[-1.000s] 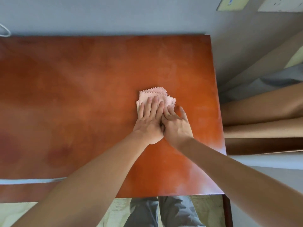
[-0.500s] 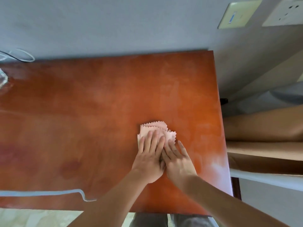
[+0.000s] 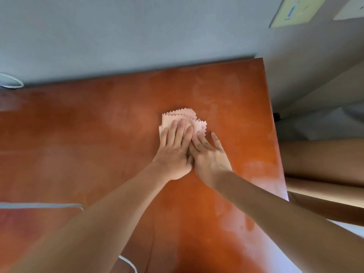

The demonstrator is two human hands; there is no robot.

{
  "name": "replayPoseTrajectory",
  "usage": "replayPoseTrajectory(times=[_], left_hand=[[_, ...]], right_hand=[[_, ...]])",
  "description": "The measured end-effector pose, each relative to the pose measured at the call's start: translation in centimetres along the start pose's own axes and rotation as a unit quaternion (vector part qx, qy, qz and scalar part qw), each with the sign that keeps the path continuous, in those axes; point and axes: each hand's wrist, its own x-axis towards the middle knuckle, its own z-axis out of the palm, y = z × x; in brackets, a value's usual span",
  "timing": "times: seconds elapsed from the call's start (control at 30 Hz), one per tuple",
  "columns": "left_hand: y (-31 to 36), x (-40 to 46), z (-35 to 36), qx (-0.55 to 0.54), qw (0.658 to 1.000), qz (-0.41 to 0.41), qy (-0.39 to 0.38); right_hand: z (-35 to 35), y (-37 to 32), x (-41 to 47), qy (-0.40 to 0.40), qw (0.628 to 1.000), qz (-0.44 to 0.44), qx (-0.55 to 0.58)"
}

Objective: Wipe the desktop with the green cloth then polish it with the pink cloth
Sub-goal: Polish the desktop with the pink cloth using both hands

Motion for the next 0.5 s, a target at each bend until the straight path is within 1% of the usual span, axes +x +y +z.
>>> replayPoseTrajectory(times=[0.13,0.27,0.37,0.5], left_hand=[[-0.9,2.4,-1.3,0.001,1.0,0.002,0.013],[-0.6,2.5,-2.0,-0.008,1.0,-0.001,-0.004],[0.1,1.3,-1.8,-0.017,1.0,0.005,-0.017],[1.9,-1.8,0.4,-0.023,0.999,0.028,-0.01]], right_hand=[[-0.9,0.7,2.6,0.006,1.0,0.018,0.001],[-1.2,0.1,2.6,0.007,0.999,0.043,0.014],[-1.1,-0.7,1.4,-0.012,0.997,0.065,0.027],[-0.3,-1.4,-2.8,-0.017,0.997,0.06,0.034]])
